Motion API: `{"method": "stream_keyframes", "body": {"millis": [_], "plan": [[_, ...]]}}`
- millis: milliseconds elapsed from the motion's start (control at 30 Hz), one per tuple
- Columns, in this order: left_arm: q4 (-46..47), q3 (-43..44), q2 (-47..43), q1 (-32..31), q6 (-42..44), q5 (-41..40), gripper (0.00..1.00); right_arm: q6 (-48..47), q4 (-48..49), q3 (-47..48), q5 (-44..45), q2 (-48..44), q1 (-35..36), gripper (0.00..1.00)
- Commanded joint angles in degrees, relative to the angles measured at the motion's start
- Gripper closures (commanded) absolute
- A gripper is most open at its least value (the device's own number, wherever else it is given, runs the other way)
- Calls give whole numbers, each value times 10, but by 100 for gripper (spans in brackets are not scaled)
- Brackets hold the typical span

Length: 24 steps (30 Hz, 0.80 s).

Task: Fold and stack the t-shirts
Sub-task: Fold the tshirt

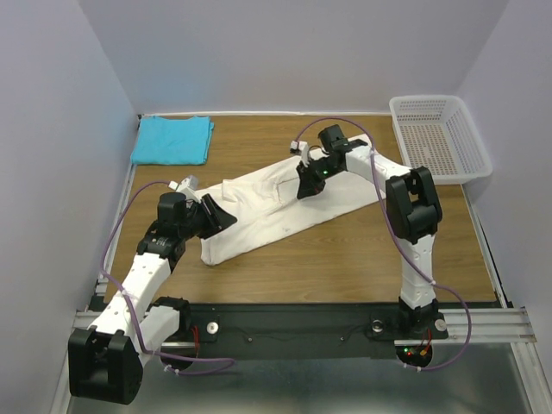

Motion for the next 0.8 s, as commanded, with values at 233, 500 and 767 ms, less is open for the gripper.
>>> {"method": "stream_keyframes", "body": {"millis": [233, 500, 767], "plan": [[14, -3, -18, 3, 8, 4, 48, -10, -11, 37, -36, 13, 78, 86], [13, -3, -17, 3, 8, 5, 48, 5, -12, 89, 13, 56, 83, 87], [13, -4, -18, 3, 8, 4, 48, 14, -9, 135, 64, 96, 83, 87]]}}
